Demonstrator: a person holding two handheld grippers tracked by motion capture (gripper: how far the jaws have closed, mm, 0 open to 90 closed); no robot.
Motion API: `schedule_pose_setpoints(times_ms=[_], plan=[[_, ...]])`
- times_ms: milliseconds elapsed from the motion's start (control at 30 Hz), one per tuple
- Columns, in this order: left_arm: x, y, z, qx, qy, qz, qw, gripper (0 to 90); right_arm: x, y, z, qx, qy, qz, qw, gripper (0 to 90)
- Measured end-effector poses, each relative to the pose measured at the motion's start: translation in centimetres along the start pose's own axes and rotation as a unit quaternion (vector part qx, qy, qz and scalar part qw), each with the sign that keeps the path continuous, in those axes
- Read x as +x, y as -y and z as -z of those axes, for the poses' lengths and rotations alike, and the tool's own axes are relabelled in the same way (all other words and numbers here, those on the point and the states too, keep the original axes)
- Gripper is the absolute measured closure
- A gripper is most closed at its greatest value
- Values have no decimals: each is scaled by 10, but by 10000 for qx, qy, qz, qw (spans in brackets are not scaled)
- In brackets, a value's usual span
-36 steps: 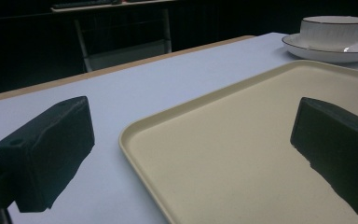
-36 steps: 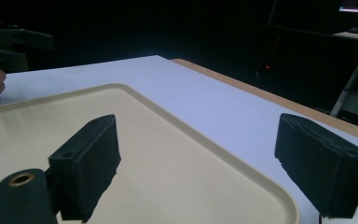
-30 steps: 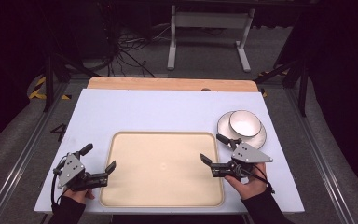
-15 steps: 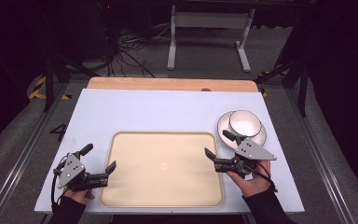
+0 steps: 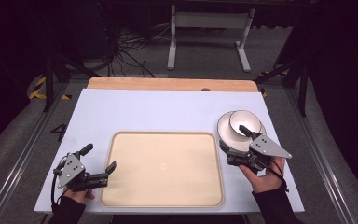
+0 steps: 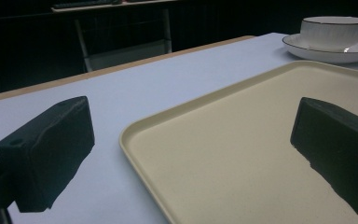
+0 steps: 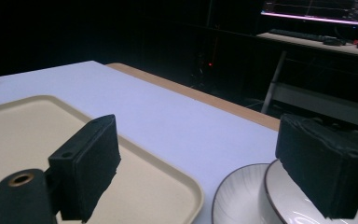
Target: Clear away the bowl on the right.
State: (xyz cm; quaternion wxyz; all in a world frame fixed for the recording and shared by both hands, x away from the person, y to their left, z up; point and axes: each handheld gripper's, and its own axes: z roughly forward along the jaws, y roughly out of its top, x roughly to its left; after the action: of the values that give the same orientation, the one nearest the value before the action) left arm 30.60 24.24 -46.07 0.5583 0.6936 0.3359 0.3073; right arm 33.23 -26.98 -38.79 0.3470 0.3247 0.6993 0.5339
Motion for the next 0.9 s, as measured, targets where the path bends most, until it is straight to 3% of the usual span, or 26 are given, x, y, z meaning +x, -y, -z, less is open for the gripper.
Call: schedule_pose_setpoints(times_ms=[400, 567, 900], plan=[[0, 0, 0, 3, -6, 9, 10000, 1, -17, 3, 10, 97, 387, -200, 9990, 157], [0, 0, 0, 5, -6, -12, 10000, 2, -23, 3, 13, 125, 609, -314, 9976, 165], [0, 0, 0, 16, -39, 2, 10000, 2, -36, -1, 18, 89, 1019, -320, 9942, 183]])
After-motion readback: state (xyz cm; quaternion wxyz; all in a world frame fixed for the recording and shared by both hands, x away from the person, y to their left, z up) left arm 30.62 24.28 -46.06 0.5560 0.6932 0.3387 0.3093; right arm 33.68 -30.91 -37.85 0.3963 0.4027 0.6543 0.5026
